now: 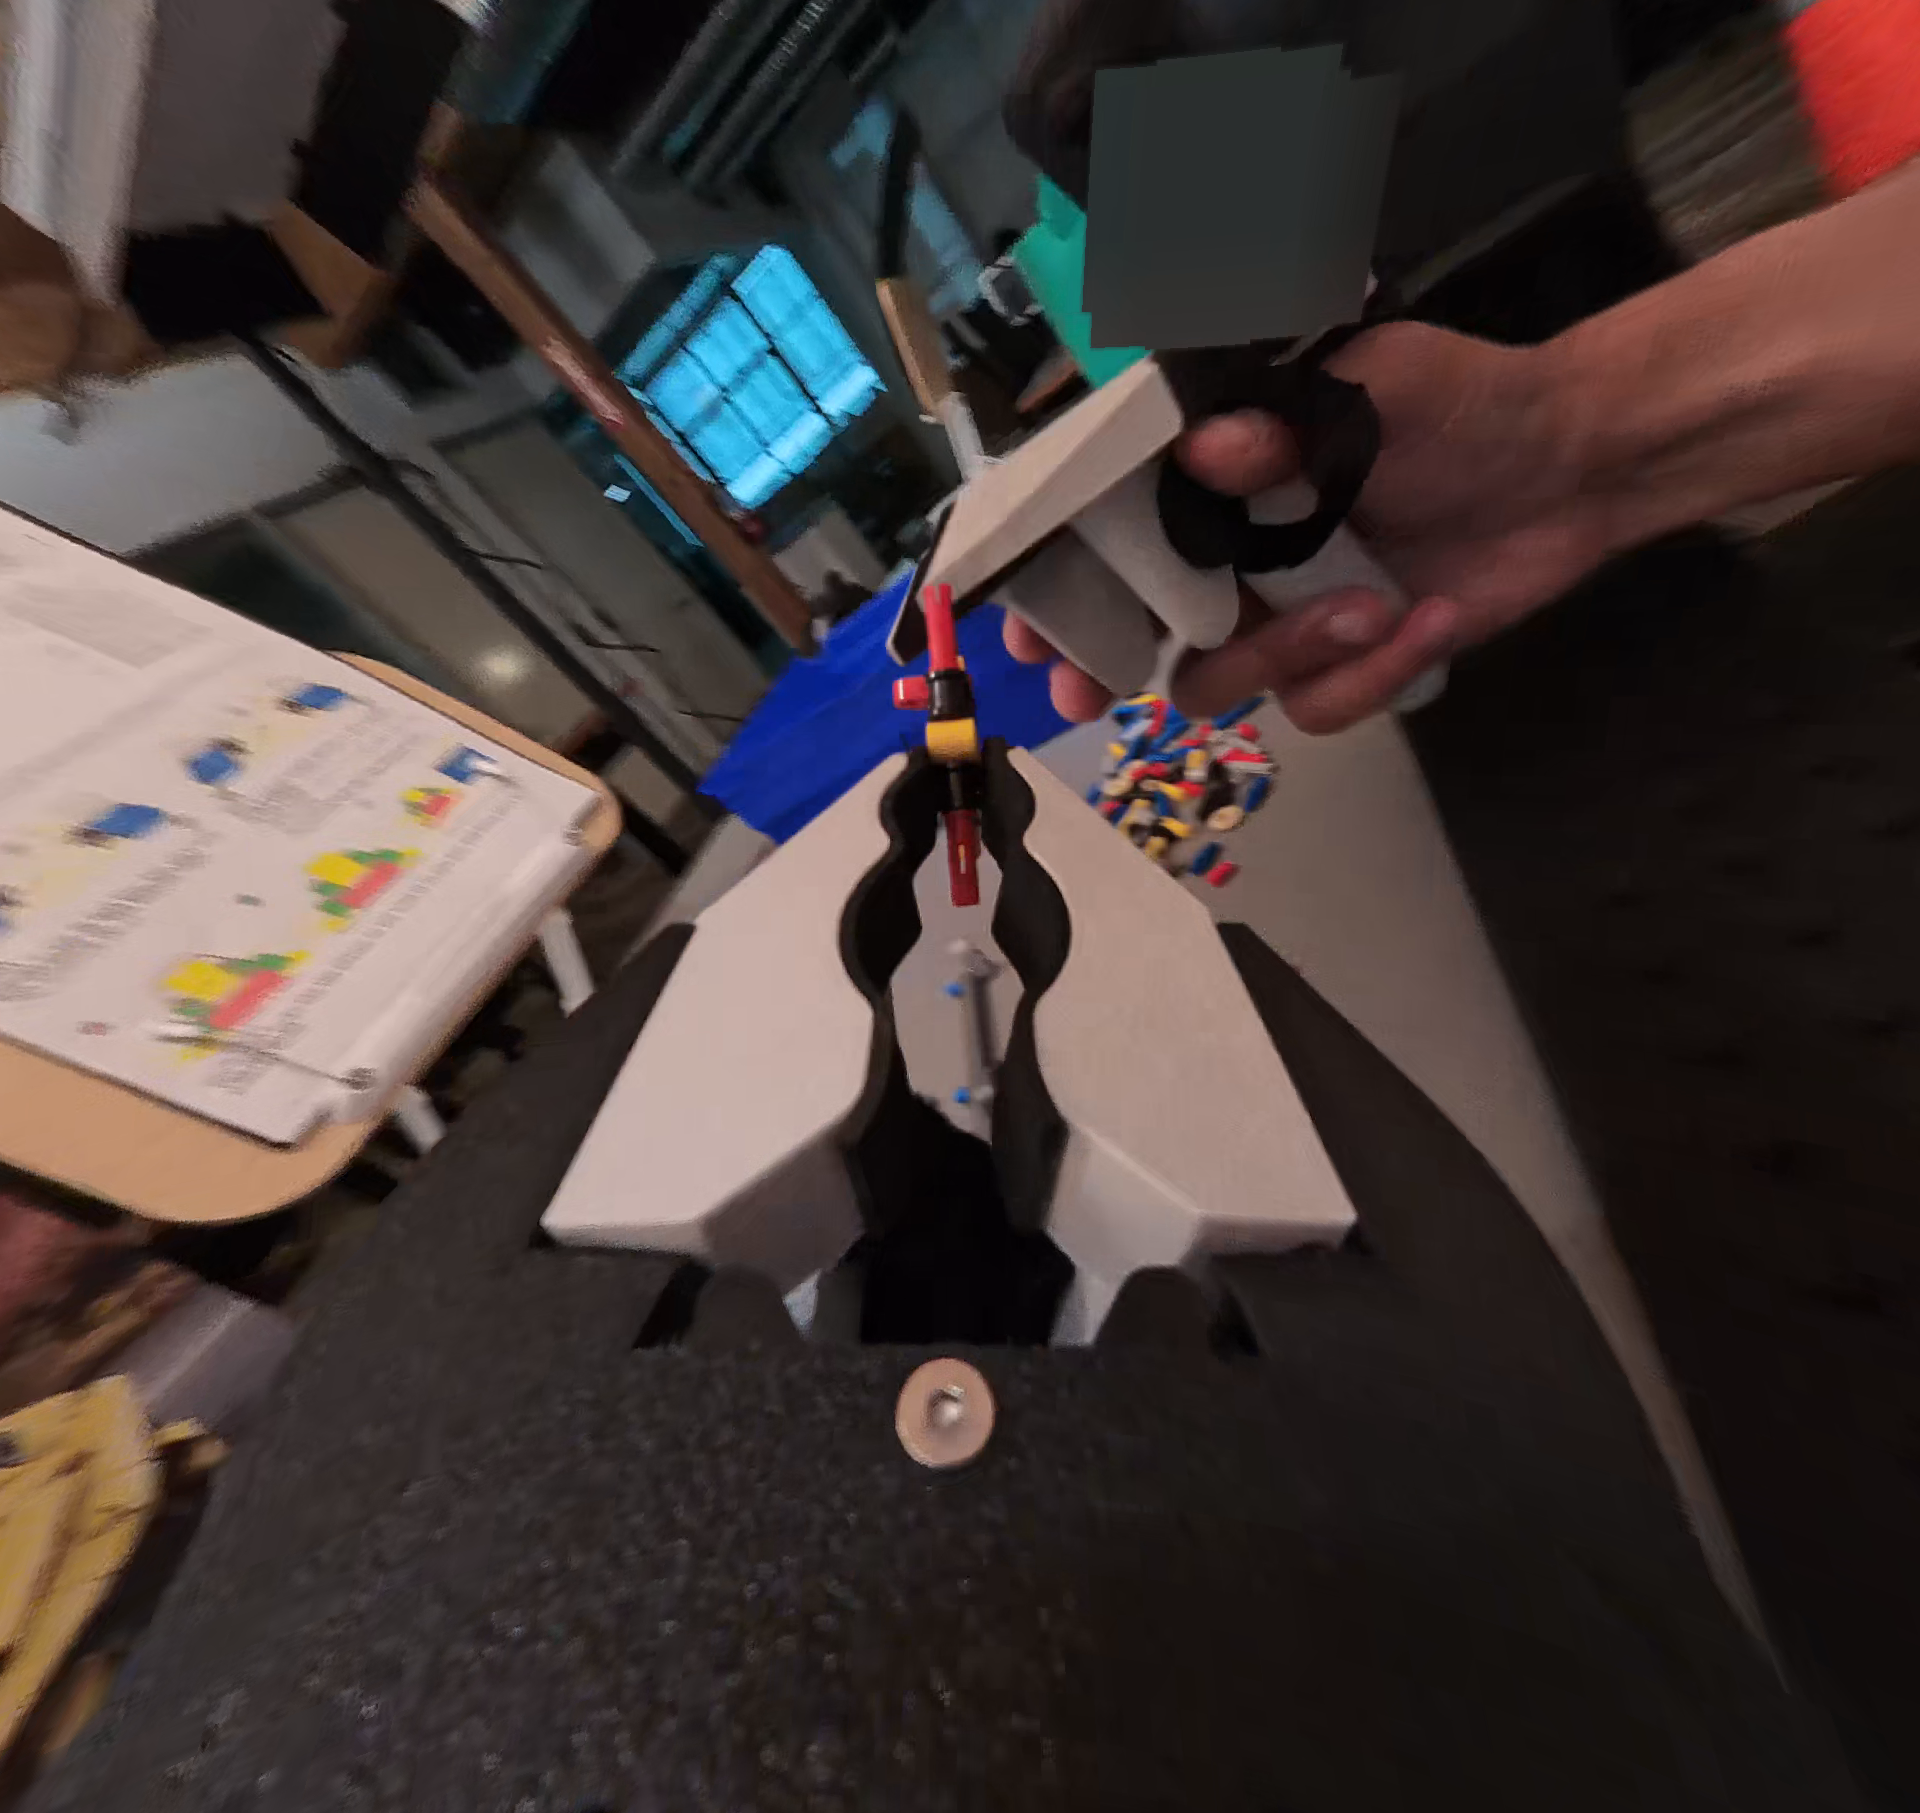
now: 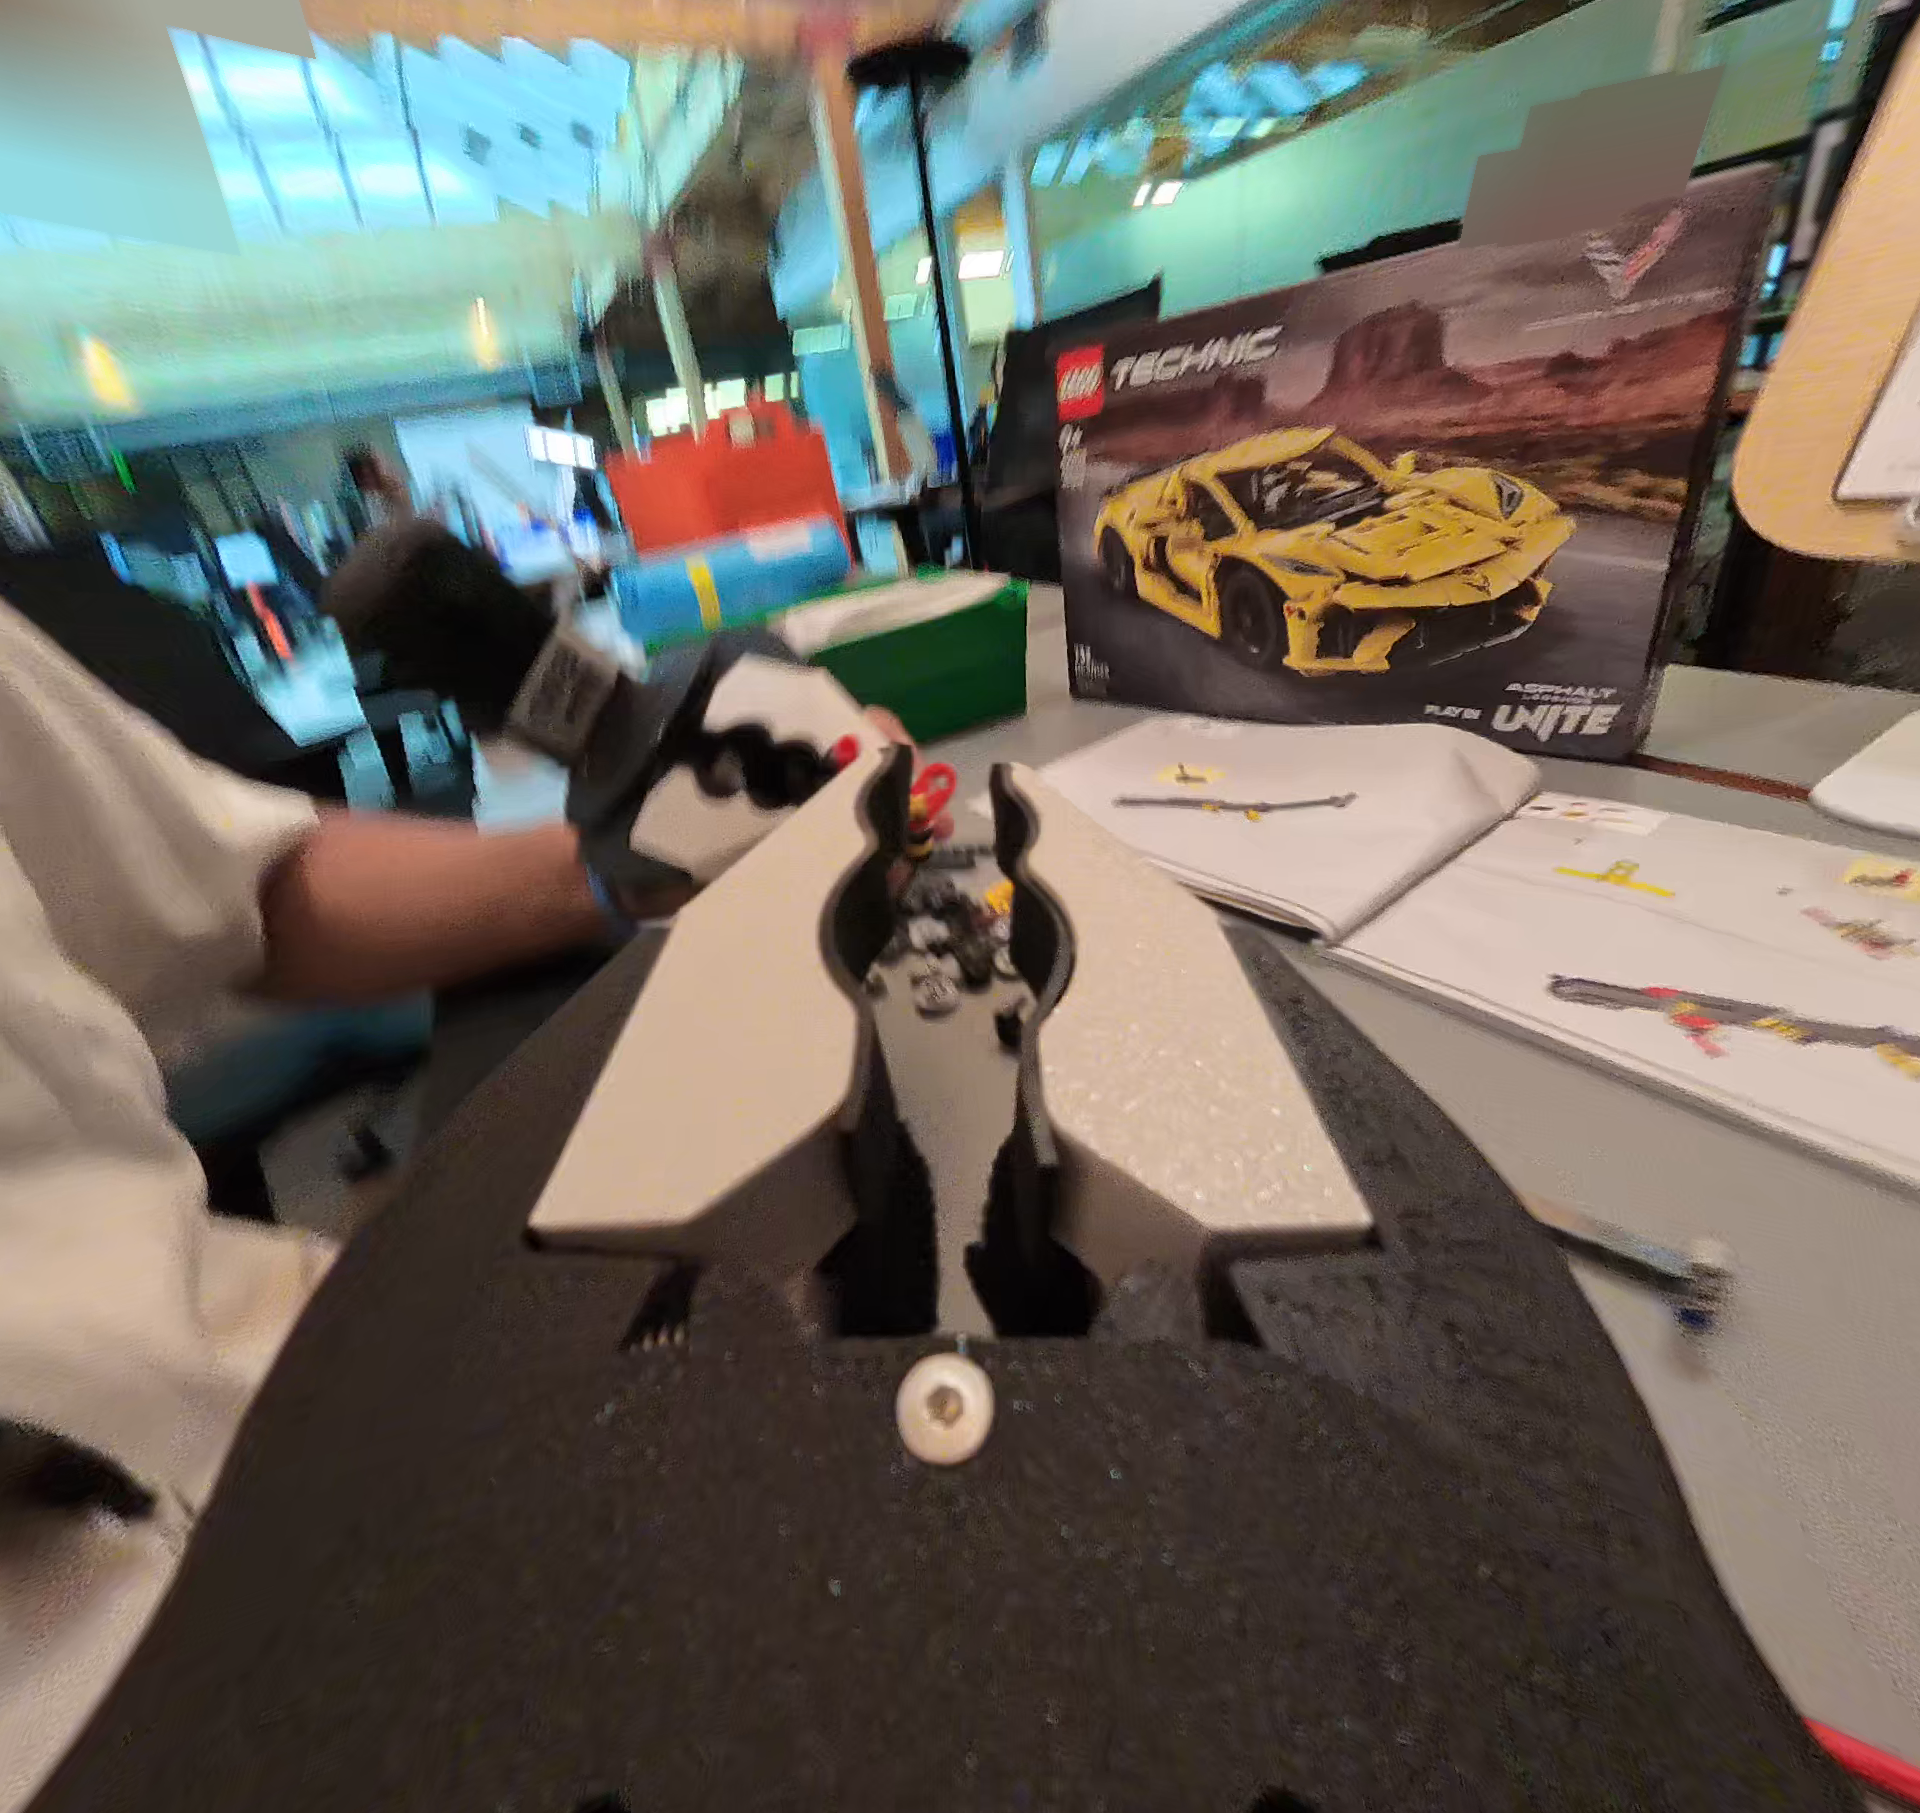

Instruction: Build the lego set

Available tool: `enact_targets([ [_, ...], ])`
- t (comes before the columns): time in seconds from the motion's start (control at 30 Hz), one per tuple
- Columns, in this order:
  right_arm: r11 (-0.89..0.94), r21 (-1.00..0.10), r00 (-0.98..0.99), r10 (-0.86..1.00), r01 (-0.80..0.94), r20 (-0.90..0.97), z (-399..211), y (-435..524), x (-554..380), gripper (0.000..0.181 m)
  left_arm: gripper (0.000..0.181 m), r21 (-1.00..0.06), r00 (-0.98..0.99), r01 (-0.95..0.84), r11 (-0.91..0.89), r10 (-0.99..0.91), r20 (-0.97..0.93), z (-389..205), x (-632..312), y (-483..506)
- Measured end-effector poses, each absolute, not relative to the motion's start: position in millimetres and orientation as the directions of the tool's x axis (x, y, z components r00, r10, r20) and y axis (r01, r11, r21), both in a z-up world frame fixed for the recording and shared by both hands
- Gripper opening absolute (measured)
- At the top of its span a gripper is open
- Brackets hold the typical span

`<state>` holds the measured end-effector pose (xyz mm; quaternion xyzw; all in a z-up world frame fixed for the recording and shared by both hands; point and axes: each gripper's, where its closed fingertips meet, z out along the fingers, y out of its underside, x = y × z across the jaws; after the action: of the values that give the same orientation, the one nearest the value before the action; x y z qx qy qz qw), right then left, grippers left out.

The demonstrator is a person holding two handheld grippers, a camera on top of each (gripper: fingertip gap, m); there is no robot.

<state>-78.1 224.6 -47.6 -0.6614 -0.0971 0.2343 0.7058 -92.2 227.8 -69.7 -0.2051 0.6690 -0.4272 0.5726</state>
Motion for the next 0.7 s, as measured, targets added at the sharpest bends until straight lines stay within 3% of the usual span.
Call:
enact_targets([
  [0.1,0.014,-0.860,0.739,0.518,-0.511,-0.431,-36.8,228.6,-72.3,0.013,0.006,-0.707,-0.049,0.138,0.693,-0.708,-0.704,-67.8,-85.5,239.9],
  [0.17,0.013,-0.810,0.700,0.510,-0.587,-0.499,-41.5,232.6,-68.3,0.009,0.006,-0.621,-0.007,0.070,0.780,-0.622,-0.783,-76.2,-82.1,240.3],
  [0.33,-0.079,-0.860,0.736,0.482,-0.504,-0.475,-65.1,235.2,-68.5,0.008,0.005,-0.389,0.054,-0.015,0.921,-0.387,-0.920,-88.6,-79.2,244.0],
  [0.47,-0.163,-0.959,0.822,0.495,-0.230,-0.281,-88.3,225.2,-73.5,0.009,0.005,-0.129,0.091,-0.030,0.991,-0.126,-0.988,-93.8,-82.8,241.5],
  [0.53,-0.170,-0.971,0.819,0.523,-0.169,-0.234,-92.7,224.6,-79.6,0.011,0.005,-0.076,0.087,0.013,0.997,-0.077,-0.993,-96.9,-85.2,231.1],
  [0.7,-0.194,-0.976,0.792,0.578,-0.098,-0.195,-99.2,221.1,-83.9,0.007,0.005,-0.067,0.058,0.035,0.997,-0.069,-0.996,-103.9,-85.3,223.6],
])
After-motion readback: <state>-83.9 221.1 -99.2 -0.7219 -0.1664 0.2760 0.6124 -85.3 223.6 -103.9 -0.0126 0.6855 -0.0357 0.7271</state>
